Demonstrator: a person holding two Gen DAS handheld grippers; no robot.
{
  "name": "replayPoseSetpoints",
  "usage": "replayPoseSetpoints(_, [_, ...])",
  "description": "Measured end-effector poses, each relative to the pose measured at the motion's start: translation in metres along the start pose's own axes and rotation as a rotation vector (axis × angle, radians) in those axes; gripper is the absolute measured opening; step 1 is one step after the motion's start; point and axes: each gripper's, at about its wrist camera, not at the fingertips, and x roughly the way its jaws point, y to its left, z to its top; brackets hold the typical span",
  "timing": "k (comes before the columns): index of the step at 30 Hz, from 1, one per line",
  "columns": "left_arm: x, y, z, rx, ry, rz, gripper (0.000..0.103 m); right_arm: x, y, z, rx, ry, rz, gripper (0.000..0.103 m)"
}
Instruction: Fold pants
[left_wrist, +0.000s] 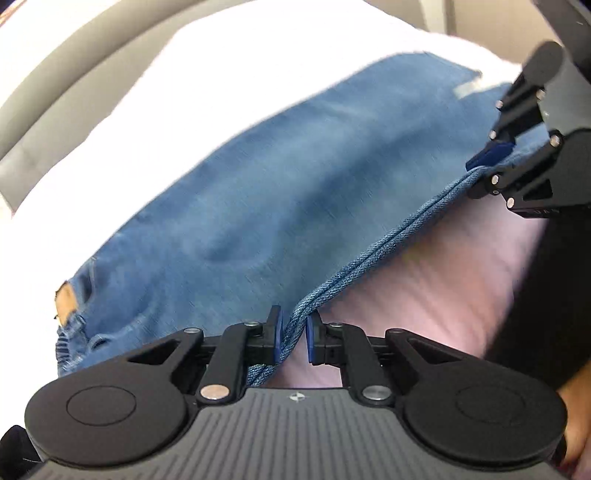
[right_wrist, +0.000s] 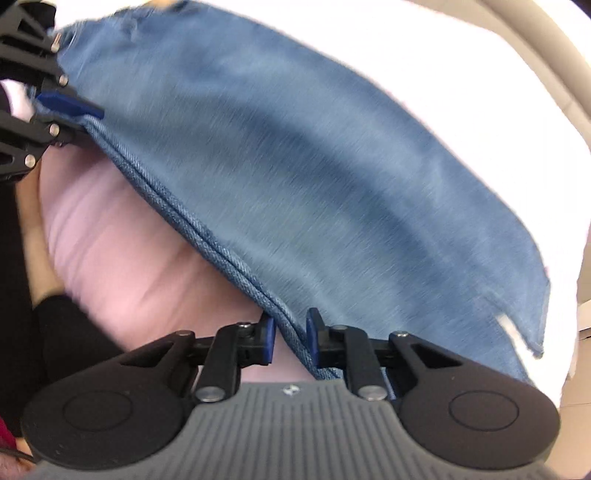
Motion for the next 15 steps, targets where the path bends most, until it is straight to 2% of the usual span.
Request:
replayPoseSetpoints(2, [0.003, 0.013, 0.015, -0.037, -0.015, 0.015, 0.014, -0.004, -0.015, 0.018, 0.029, -0.044, -0.03, 0.012])
replayPoseSetpoints(5, [0.012, 0.031, 0.034, -0.065, -0.026, 0.022, 0.014, 0.006, -0.036, 0.041, 0.092, -0.06, -0.035, 0.012])
replayPoseSetpoints(11, [0.03, 0.055, 0.063, -0.101, -0.056, 0.009, 0.014, 0.032, -0.072, 0.077, 0.207, -0.036, 0.008, 0.011])
replayPoseSetpoints(15, [0.066, 0.068, 0.073, -0.118, -0.032, -0.005, 0.013, 0.064, -0.085, 0.092, 0.231, 0.014, 0.044, 0.01])
